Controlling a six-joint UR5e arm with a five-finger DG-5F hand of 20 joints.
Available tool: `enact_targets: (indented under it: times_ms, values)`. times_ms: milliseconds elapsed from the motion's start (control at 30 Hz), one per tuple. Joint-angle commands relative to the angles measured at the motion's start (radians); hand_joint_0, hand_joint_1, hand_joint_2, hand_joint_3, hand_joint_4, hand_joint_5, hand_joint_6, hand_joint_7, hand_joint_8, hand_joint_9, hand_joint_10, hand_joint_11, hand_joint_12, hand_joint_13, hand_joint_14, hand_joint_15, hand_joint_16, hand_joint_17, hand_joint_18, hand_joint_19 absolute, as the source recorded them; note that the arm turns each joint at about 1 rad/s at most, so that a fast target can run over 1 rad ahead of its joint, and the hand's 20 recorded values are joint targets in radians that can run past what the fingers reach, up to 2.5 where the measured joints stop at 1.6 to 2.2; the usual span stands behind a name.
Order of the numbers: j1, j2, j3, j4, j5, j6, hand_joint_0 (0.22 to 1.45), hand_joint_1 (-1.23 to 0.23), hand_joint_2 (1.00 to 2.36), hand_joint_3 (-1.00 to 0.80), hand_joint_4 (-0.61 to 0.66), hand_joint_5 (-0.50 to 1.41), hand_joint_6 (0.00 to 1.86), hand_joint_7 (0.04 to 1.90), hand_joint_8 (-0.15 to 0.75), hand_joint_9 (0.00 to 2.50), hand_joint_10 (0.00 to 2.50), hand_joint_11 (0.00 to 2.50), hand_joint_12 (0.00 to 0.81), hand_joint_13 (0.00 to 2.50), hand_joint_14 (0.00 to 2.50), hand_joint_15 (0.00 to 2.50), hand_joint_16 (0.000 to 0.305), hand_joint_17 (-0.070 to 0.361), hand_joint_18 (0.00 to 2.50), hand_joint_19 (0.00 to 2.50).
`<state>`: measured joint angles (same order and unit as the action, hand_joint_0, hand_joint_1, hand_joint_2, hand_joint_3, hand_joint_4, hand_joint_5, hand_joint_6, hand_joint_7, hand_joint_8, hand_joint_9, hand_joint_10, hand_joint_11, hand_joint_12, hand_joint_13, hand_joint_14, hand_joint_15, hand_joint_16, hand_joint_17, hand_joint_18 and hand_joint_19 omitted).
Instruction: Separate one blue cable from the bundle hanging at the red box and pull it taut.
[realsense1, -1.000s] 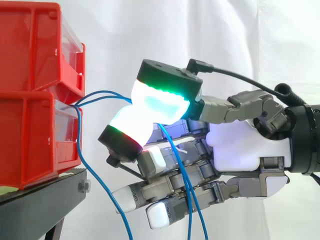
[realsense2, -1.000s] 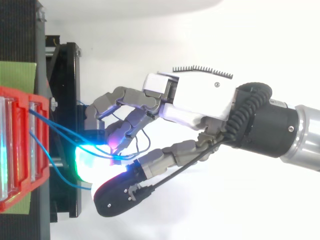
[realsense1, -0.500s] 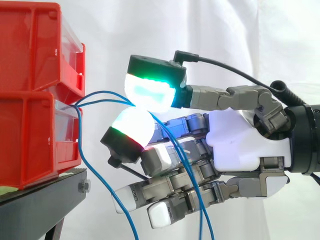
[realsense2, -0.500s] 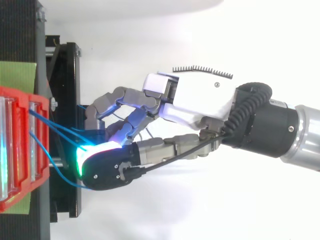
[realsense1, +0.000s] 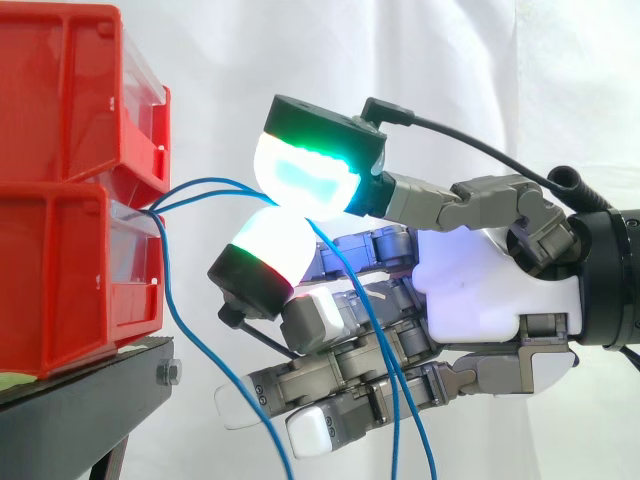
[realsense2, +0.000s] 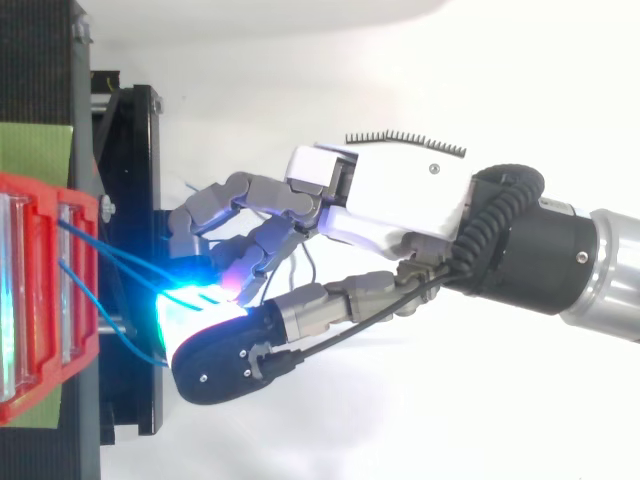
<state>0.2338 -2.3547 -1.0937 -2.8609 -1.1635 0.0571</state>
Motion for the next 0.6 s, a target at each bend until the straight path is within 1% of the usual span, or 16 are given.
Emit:
enact_targets:
  times_ms: [0, 67, 100, 133, 167, 233, 300, 333, 367, 400, 433, 467, 500, 533, 567]
  values:
    - [0.001, 0.0, 0.0, 0.0, -0.001, -0.008, 0.54, -0.7, 1.0, -0.5, 0.13, -0.15, 0.92, 1.17, 0.379, 1.03, 0.02, 1.01, 0.403, 0.62, 0.01, 0.44, 0.056, 0.125, 0.69, 0.57]
    - [-0.001, 0.0, 0.0, 0.0, -0.001, -0.011, 0.52, -0.51, 1.0, -0.5, 0.12, -0.14, 0.91, 1.15, 0.404, 1.12, 0.02, 0.98, 0.41, 0.67, 0.01, 0.45, 0.057, 0.128, 0.72, 0.59]
    - [-0.001, 0.0, 0.0, 0.0, -0.001, -0.019, 0.52, -0.51, 1.0, -0.5, 0.12, -0.14, 0.91, 1.15, 0.402, 1.12, 0.02, 0.96, 0.411, 0.67, 0.02, 0.45, 0.057, 0.128, 0.72, 0.59]
    - [-0.001, 0.0, 0.0, 0.0, -0.001, -0.022, 0.54, -0.42, 1.0, -0.5, 0.11, -0.14, 0.9, 1.16, 0.395, 1.12, 0.02, 0.96, 0.402, 0.67, 0.01, 0.45, 0.056, 0.125, 0.71, 0.61]
    - [-0.001, 0.0, 0.0, 0.0, -0.001, -0.023, 0.56, -0.39, 1.0, -0.5, 0.1, -0.14, 0.9, 1.13, 0.39, 1.12, 0.02, 0.96, 0.398, 0.67, 0.01, 0.47, 0.055, 0.123, 0.71, 0.61]
    - [-0.001, 0.0, 0.0, 0.0, -0.001, -0.025, 0.6, -0.38, 1.0, -0.5, 0.09, -0.14, 0.9, 1.11, 0.383, 1.12, 0.02, 0.96, 0.394, 0.68, 0.01, 0.46, 0.054, 0.121, 0.7, 0.63]
    - [-0.001, 0.0, 0.0, 0.002, -0.001, -0.025, 0.61, -0.42, 1.0, -0.45, 0.09, -0.14, 0.89, 1.11, 0.387, 1.13, 0.02, 0.95, 0.393, 0.68, 0.02, 0.46, 0.054, 0.121, 0.7, 0.63]
    - [-0.001, 0.0, 0.0, 0.002, -0.001, -0.025, 0.6, -0.47, 1.01, -0.37, 0.1, -0.14, 0.89, 1.12, 0.394, 1.12, 0.02, 0.96, 0.395, 0.67, 0.02, 0.47, 0.054, 0.121, 0.71, 0.63]
    - [-0.001, 0.0, 0.0, 0.002, -0.001, -0.025, 0.6, -0.5, 1.01, -0.33, 0.1, -0.14, 0.89, 1.14, 0.392, 1.12, 0.02, 0.97, 0.398, 0.68, 0.01, 0.46, 0.054, 0.121, 0.71, 0.63]
    - [-0.001, 0.0, 0.0, 0.002, -0.001, -0.025, 0.58, -0.56, 1.02, -0.21, 0.1, -0.14, 0.89, 1.16, 0.401, 1.11, 0.02, 1.0, 0.401, 0.68, 0.02, 0.47, 0.055, 0.123, 0.71, 0.63]
    - [-0.001, 0.0, 0.0, 0.002, -0.001, -0.025, 0.59, -0.65, 1.02, -0.14, 0.12, -0.15, 0.91, 1.12, 0.412, 1.1, 0.01, 1.03, 0.429, 0.7, 0.01, 0.46, 0.06, 0.135, 0.75, 0.6]
    - [0.001, 0.0, 0.0, 0.002, -0.001, -0.025, 0.59, -0.67, 1.02, -0.12, 0.12, -0.15, 0.91, 1.12, 0.412, 1.09, 0.02, 1.03, 0.426, 0.69, 0.01, 0.47, 0.059, 0.134, 0.75, 0.6]
    - [0.001, 0.0, 0.0, 0.002, -0.001, -0.025, 0.61, -0.76, 1.02, -0.07, 0.11, -0.16, 0.93, 1.14, 0.4, 1.07, 0.02, 1.04, 0.418, 0.67, 0.02, 0.47, 0.058, 0.13, 0.73, 0.6]
    - [0.001, 0.0, 0.0, 0.002, -0.001, -0.025, 0.62, -0.78, 1.02, -0.05, 0.08, -0.16, 0.92, 1.19, 0.391, 1.06, 0.02, 1.06, 0.417, 0.67, 0.01, 0.47, 0.057, 0.129, 0.73, 0.6]
    - [0.001, 0.0, 0.0, 0.002, -0.001, -0.025, 0.62, -0.8, 1.02, -0.04, 0.07, -0.16, 0.92, 1.2, 0.392, 1.06, 0.02, 1.07, 0.414, 0.66, 0.01, 0.47, 0.057, 0.128, 0.72, 0.6]
